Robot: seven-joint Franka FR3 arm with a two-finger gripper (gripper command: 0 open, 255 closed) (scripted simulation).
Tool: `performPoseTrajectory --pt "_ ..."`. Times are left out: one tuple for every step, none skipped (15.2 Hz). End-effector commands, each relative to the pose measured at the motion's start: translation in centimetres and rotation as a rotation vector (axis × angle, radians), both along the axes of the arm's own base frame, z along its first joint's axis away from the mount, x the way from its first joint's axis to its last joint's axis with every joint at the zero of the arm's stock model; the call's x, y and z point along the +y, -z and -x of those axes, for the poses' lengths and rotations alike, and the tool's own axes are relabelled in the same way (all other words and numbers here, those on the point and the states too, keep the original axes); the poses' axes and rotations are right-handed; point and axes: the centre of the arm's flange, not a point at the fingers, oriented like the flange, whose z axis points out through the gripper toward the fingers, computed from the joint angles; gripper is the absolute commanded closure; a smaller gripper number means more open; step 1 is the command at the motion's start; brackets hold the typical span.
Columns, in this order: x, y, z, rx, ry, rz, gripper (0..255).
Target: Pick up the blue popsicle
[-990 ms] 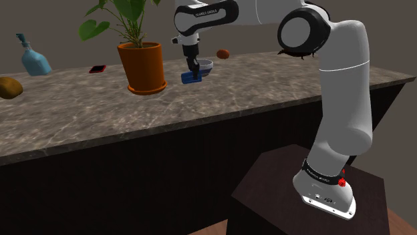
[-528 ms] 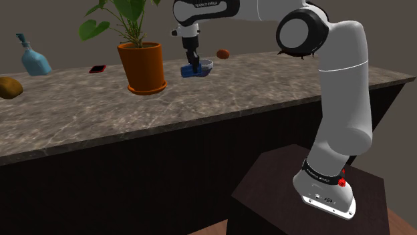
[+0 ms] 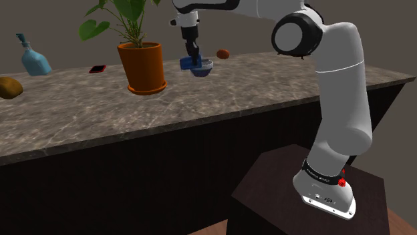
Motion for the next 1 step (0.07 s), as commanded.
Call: performPoseTrajectory --pt "-0.01 -0.28 0.01 0.001 0.0 0.0 255"
